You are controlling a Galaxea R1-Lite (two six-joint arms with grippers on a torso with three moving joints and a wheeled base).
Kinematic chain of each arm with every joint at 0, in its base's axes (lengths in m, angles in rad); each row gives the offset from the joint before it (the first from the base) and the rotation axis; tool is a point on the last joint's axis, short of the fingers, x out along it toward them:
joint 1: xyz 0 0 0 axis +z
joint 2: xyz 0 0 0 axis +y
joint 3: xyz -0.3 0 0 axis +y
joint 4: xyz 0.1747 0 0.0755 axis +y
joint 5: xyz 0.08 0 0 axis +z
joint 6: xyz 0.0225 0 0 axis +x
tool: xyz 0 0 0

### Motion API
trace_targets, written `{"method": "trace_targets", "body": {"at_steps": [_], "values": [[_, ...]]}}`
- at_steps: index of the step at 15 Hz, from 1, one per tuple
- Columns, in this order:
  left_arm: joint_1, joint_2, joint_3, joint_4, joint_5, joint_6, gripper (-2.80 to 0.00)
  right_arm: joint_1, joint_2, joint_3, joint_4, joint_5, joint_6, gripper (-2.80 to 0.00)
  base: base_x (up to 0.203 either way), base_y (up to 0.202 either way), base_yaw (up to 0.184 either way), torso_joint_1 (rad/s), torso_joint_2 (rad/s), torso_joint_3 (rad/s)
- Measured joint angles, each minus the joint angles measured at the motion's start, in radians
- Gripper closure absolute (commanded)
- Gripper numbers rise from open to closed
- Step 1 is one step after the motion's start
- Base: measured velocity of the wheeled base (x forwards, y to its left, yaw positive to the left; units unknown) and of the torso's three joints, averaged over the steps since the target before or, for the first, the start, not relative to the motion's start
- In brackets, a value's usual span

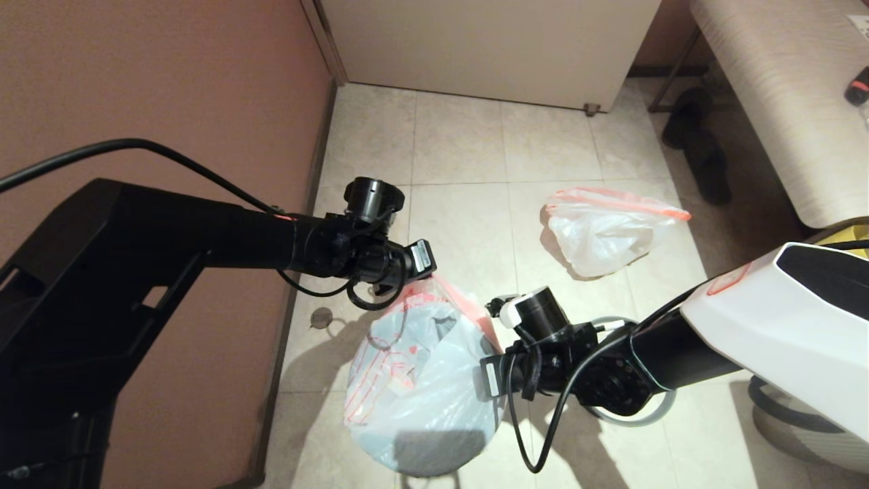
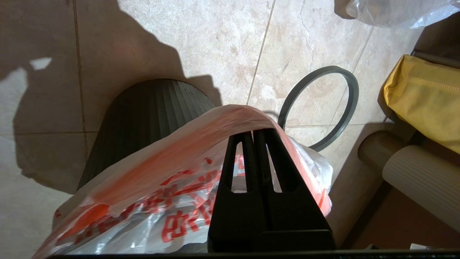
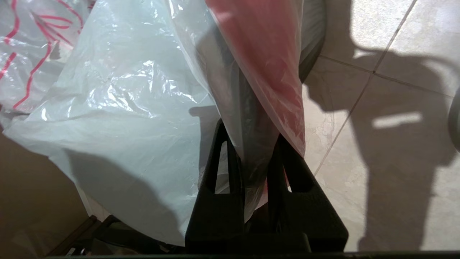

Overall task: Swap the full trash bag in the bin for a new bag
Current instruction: Put the new garbage bag on the trash can

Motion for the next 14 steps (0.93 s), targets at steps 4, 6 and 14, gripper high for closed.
{"method": "trace_targets", "body": {"at_steps": [4,6,14], "values": [[0.002,0.013,0.002,0.004,-0.051,-0.001,0.00,-0.016,0.000,0.023,-0.094,0.023,0.000,0.00,0.000,0.000,0.000,0.000,0.00,0.000],[0.016,0.028,-0.004,0.002,-0.078,-0.003,0.00,-0.033,-0.004,0.052,-0.157,0.069,0.000,0.00,0.000,0.000,0.000,0.000,0.00,0.000],[0.082,0.091,-0.062,-0.001,-0.078,-0.024,0.00,-0.110,-0.088,0.135,-0.210,0.181,-0.066,0.00,0.000,0.000,0.000,0.000,0.00,0.000]]}}
